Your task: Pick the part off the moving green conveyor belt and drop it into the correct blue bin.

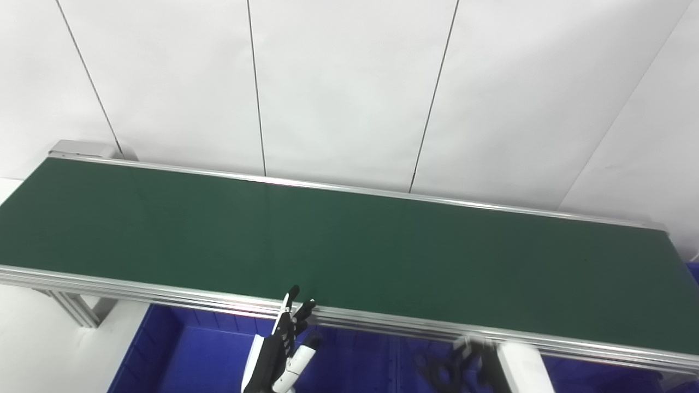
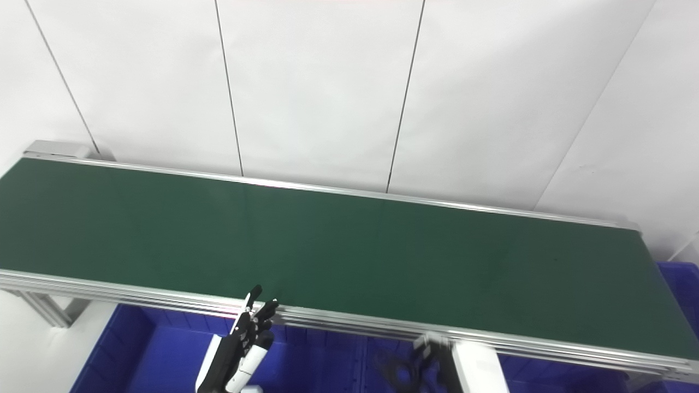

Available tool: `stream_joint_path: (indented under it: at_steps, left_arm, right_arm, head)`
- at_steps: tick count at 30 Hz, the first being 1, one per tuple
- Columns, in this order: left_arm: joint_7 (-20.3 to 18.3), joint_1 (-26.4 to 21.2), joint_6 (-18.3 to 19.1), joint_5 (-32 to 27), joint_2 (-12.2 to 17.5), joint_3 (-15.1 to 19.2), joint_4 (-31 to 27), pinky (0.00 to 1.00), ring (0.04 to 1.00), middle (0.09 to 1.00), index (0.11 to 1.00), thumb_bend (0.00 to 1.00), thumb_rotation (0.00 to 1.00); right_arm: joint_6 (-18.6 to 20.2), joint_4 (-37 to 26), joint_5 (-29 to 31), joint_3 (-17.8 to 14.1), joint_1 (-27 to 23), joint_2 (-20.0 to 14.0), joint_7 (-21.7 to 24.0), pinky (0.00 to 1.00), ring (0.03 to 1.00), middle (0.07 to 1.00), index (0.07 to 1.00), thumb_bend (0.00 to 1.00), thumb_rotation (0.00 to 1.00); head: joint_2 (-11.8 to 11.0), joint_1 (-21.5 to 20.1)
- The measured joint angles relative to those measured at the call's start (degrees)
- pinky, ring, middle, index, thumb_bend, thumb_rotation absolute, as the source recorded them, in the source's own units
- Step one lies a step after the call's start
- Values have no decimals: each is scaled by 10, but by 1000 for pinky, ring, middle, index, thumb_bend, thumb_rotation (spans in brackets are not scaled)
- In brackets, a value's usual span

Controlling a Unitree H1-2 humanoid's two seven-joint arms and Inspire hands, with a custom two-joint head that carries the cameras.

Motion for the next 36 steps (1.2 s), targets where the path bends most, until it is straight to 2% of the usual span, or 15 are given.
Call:
stream_joint_path:
  at_steps: [5, 6, 8, 10, 13, 15, 16, 18, 19, 20, 21, 23, 28, 33, 36]
  left_arm:
    - [-7, -3, 13, -4, 8, 10, -1, 908, 912, 895, 1000, 644, 819]
    - [-8, -4, 15, -4, 10, 14, -1, 906, 910, 889, 1000, 645, 813]
    - [-8, -11, 15, -6, 12, 22, 3, 889, 901, 877, 997, 660, 797]
    - [-8, -27, 15, -14, 13, 34, 21, 876, 898, 870, 997, 682, 787]
    - [-9, -48, 15, -23, 16, 47, 39, 879, 905, 880, 1000, 669, 800]
    - [-14, -53, 15, -30, 20, 50, 38, 880, 906, 887, 1000, 656, 807]
    - [-18, -53, 15, -32, 23, 51, 36, 879, 905, 890, 1000, 651, 811]
    - [-24, -53, 15, -33, 30, 51, 33, 876, 903, 894, 1000, 651, 828]
    - [-26, -53, 16, -33, 33, 51, 29, 889, 907, 894, 1000, 649, 814]
    - [-28, -52, 18, -33, 35, 52, 21, 899, 907, 890, 1000, 646, 804]
    - [-30, -51, 19, -35, 36, 54, 12, 900, 908, 889, 1000, 646, 802]
    - [-32, -47, 24, -41, 36, 56, -6, 903, 903, 880, 1000, 648, 803]
    - [-35, -30, 41, -42, 36, 54, -25, 900, 901, 879, 1000, 637, 798]
    - [-44, -28, 46, -42, 37, 51, -25, 900, 902, 874, 1000, 628, 785]
    - [-44, -33, 46, -42, 36, 52, -18, 902, 902, 872, 1000, 648, 786]
  right_arm:
    - [5, 1, -35, 11, -6, 15, 19, 258, 343, 432, 534, 511, 2]
    - [12, 1, -48, 13, -13, 18, 28, 221, 294, 457, 507, 516, 0]
    - [27, 5, -75, 19, -30, 21, 47, 195, 265, 469, 492, 520, 0]
    - [38, 34, -103, 24, -51, 26, 50, 179, 249, 472, 488, 522, 0]
    - [81, 78, -149, 25, -78, 41, 54, 256, 332, 444, 520, 520, 7]
    - [116, 87, -179, 25, -84, 55, 58, 335, 423, 467, 509, 525, 9]
    - [128, 90, -191, 24, -87, 61, 58, 401, 490, 548, 500, 522, 94]
    - [147, 101, -203, 24, -94, 72, 53, 450, 530, 590, 496, 522, 141]
    - [152, 104, -206, 23, -96, 77, 49, 444, 529, 603, 527, 588, 175]
    - [157, 103, -210, 23, -96, 81, 45, 434, 523, 621, 614, 770, 256]
    - [163, 103, -213, 23, -96, 84, 43, 432, 522, 622, 623, 789, 264]
    - [173, 96, -223, 24, -93, 88, 43, 444, 539, 644, 667, 875, 347]
    - [183, 58, -231, 26, -72, 95, 48, 507, 607, 689, 690, 929, 472]
    - [183, 56, -227, 26, -68, 100, 64, 503, 593, 673, 676, 944, 501]
    - [180, 59, -200, 20, -70, 99, 63, 504, 580, 662, 669, 942, 528]
  head:
    - [11, -19]
    - [11, -19]
    - [13, -25]
    - [14, -34]
    - [16, -47]
    - [16, -48]
    - [18, -55]
    - [20, -63]
    - [23, -67]
    - [23, -67]
    - [23, -67]
    - [36, -67]
    - [43, -69]
    - [42, -62]
    - [40, -51]
